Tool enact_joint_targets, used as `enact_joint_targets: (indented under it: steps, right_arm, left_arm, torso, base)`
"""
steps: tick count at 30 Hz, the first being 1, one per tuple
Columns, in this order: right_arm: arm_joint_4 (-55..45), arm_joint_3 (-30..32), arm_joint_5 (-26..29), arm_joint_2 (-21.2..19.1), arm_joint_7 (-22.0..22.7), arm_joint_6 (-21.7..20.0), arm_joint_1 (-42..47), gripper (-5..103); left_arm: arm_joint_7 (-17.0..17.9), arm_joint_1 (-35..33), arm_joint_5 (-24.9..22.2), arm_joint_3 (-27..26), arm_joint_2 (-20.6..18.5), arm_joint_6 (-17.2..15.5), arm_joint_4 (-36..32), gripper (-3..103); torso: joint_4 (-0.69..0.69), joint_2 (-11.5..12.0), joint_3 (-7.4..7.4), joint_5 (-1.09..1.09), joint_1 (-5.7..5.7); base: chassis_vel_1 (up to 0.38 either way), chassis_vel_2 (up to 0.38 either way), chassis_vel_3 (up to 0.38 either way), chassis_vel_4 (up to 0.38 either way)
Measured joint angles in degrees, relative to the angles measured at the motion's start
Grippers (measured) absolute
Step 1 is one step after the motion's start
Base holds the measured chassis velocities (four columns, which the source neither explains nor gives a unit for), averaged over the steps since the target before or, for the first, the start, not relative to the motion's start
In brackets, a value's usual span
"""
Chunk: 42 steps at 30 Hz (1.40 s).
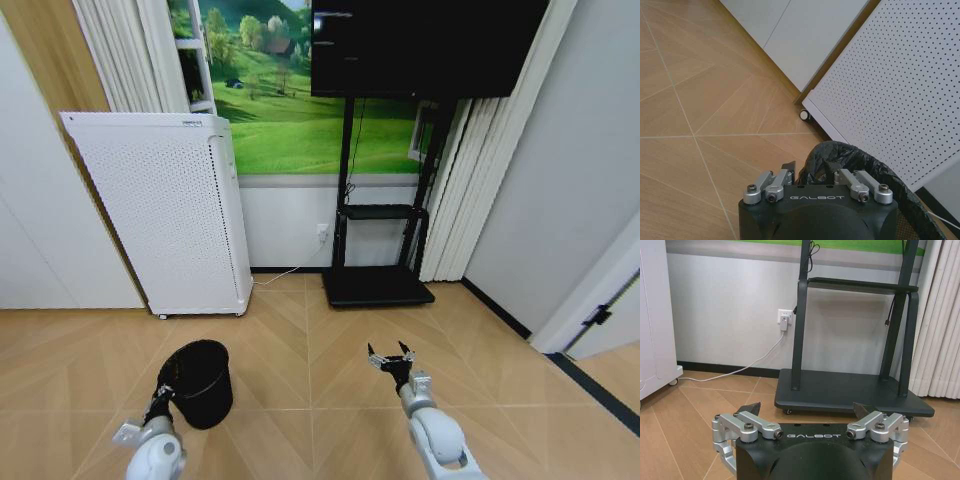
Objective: Pick up the trash bin and place the garbage on the floor into it.
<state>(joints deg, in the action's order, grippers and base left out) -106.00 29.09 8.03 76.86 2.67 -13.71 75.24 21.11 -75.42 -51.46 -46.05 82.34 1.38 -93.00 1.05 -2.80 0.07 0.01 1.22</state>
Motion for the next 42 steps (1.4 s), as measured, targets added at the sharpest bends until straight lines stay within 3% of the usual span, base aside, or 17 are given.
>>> enact_joint_targets:
  steps: [9,12,14,15,16,18,20,24,29,34,37,42]
  right_arm:
    - [-0.6,-0.2,-0.1,0.6,0.0,-0.1,0.1,100]
    - [-0.9,-0.2,-0.1,0.8,-0.3,-0.7,0.3,100]
    - [-0.9,-0.2,-0.2,0.9,-0.7,-0.8,0.3,100]
    - [-0.8,-0.2,-0.3,0.9,-0.8,-0.8,0.3,100]
    - [-0.7,-0.2,-0.4,0.9,-1.0,-0.9,0.1,100]
    - [-0.7,-0.2,-0.4,0.9,-1.0,-1.0,0.1,100]
    - [-0.4,-0.2,-0.3,1.2,-1.0,-1.1,-0.2,100]
    - [0.0,-0.2,-0.5,1.9,-1.0,-0.9,-0.2,100]
    - [0.1,0.1,-0.8,2.6,-0.6,0.0,0.4,100]
    - [0.1,0.8,-1.3,3.5,-0.1,1.0,0.9,100]
    - [0.0,1.6,-2.3,4.6,0.1,2.0,1.7,100]
    - [0.2,1.9,-2.9,5.4,0.1,2.7,2.1,100]
  left_arm:
    - [-2.6,-1.2,0.3,-0.3,0.0,-2.2,-1.9,59]
    - [-4.9,-3.7,2.3,-0.5,0.0,-4.6,-7.8,76]
    - [-5.7,-4.7,3.5,-0.6,0.0,-5.7,-10.4,81]
    - [-7.1,-5.6,5.1,-0.8,0.2,-6.4,-12.6,81]
    - [-9.9,-6.7,8.2,-1.5,0.4,-7.7,-15.7,92]
    - [-11.5,-7.0,9.6,-2.0,0.5,-8.4,-16.8,92]
    - [-16.3,-7.2,14.4,-3.1,0.5,-10.1,-19.6,99]
    - [-20.3,-6.1,18.9,-3.8,0.2,-13.1,-22.7,100]
    - [-20.1,-5.6,22.0,-1.1,-1.5,-16.5,-26.1,100]
    - [-19.8,-5.8,25.4,1.2,-1.6,-16.6,-27.0,100]
    - [-20.1,-7.4,30.5,3.6,-0.8,-15.9,-27.7,100]
    - [-21.5,-9.1,33.2,4.5,-0.3,-15.0,-28.0,100]
  torso:
    - [0.00,0.0,0.00,-0.01,0.00]
    - [0.01,0.0,0.00,-0.01,0.00]
    - [0.00,0.0,0.00,0.00,0.00]
    - [0.00,0.0,0.00,0.00,0.00]
    - [0.00,0.0,0.00,0.00,0.00]
    - [-0.01,0.0,0.00,0.00,0.00]
    - [-0.01,0.0,0.00,-0.01,0.00]
    - [0.00,0.0,0.01,0.00,0.00]
    - [0.01,0.0,0.01,0.00,0.00]
    - [0.00,0.0,0.01,0.00,0.00]
    - [0.01,0.0,0.01,0.00,0.00]
    - [0.00,-0.4,0.41,0.00,0.01]
  base:
    - [0.000,0.000,0.000,0.000]
    - [0.000,0.000,0.000,0.000]
    - [0.000,0.000,0.000,0.000]
    - [0.000,0.000,0.000,0.000]
    - [0.000,0.000,0.000,0.000]
    - [0.000,0.000,0.000,0.000]
    - [0.000,0.000,0.000,0.000]
    - [0.000,0.000,0.000,0.000]
    - [0.000,0.000,0.000,0.000]
    - [0.000,0.000,0.000,0.000]
    - [0.000,0.000,0.000,0.000]
    - [0.000,0.000,0.000,0.000]
